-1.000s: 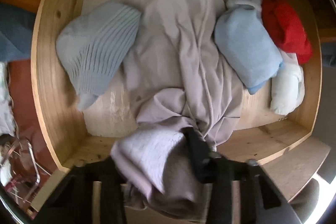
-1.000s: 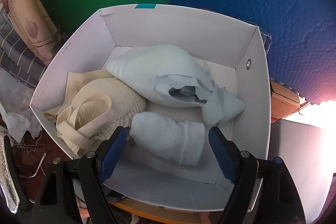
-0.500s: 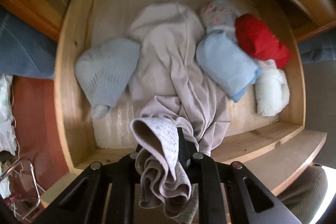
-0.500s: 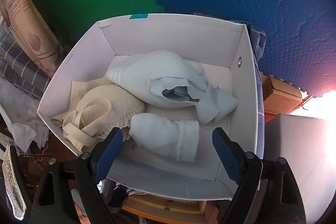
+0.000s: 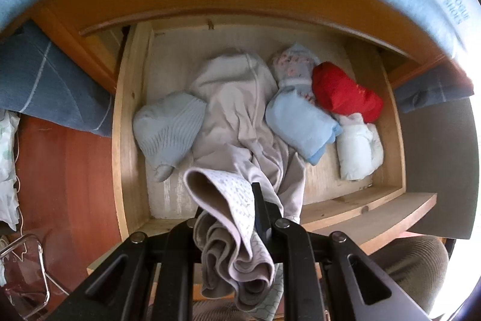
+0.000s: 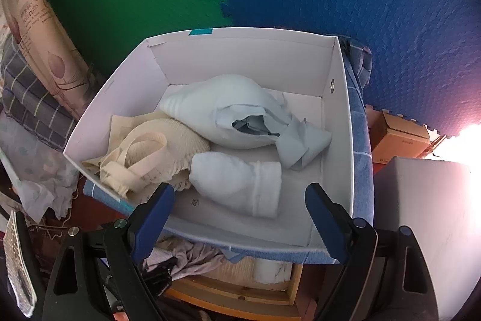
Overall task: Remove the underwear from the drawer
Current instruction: 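Lift the grey patterned underwear out of the drawer up toward the box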
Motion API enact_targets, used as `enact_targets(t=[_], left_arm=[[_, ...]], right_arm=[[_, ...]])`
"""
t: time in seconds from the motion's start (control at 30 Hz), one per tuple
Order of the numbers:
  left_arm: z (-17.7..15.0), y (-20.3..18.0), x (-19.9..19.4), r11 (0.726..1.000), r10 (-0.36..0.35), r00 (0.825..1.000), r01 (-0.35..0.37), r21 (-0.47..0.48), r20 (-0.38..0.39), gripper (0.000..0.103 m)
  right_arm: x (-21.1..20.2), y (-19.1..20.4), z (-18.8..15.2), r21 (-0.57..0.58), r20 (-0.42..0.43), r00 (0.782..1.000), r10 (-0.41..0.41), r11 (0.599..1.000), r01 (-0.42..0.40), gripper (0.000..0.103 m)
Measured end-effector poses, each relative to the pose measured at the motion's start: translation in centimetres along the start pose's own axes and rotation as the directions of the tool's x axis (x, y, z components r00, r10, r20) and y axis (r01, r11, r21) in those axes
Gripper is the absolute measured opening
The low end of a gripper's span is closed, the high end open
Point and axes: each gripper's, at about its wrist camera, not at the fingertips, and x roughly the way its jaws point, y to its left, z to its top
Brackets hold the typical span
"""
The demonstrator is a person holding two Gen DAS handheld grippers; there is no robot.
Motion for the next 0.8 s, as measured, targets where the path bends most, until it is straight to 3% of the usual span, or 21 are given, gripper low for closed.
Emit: enact_targets(t=[0.5, 0.8], left_arm=[[1.1, 0.7, -6.4, 1.0, -0.006, 0.991, 0.006, 0.0, 0.133, 0.015], [1.2, 0.1, -10.4, 1.0, -0.014, 0.977, 0.008, 0.03, 0.212, 0.015]], right_arm=[[-3.8, -1.0, -3.1, 0.015, 0.147, 0.989, 0.001, 1.0, -0.003, 0.088], [-5.9, -1.0, -7.9, 0.057, 0.276, 0.961, -0.031, 0.998, 0.016, 0.095]])
